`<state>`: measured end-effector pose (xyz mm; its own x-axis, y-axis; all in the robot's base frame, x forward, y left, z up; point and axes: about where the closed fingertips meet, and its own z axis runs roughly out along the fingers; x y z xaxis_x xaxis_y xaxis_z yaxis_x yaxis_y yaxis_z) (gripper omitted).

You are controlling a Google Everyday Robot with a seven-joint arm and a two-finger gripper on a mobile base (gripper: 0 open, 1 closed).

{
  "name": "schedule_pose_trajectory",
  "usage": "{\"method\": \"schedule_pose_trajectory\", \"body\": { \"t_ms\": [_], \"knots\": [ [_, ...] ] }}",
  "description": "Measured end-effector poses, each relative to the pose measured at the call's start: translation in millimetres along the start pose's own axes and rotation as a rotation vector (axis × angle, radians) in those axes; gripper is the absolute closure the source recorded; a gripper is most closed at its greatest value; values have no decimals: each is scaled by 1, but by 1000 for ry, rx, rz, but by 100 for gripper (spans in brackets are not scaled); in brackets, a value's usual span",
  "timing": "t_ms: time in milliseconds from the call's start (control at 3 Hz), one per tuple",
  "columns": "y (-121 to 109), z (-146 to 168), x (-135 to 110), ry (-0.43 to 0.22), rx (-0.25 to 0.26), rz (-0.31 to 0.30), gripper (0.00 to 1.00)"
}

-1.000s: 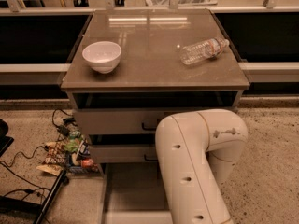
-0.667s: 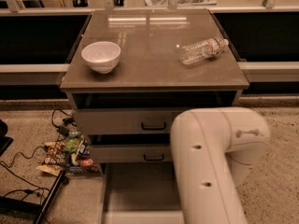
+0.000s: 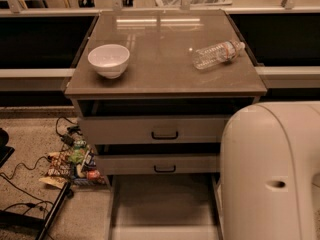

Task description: Open bottom drawer

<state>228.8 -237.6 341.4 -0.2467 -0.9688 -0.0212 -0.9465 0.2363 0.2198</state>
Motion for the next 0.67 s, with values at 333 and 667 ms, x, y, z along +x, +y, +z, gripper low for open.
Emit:
{"method": "schedule_pose_trajectory", "body": {
  "t_ms": [333, 667],
  "knots": [
    [31, -47, 15, 11, 40, -10, 0],
    [48, -95, 39, 61, 102, -10, 0]
  ]
}}
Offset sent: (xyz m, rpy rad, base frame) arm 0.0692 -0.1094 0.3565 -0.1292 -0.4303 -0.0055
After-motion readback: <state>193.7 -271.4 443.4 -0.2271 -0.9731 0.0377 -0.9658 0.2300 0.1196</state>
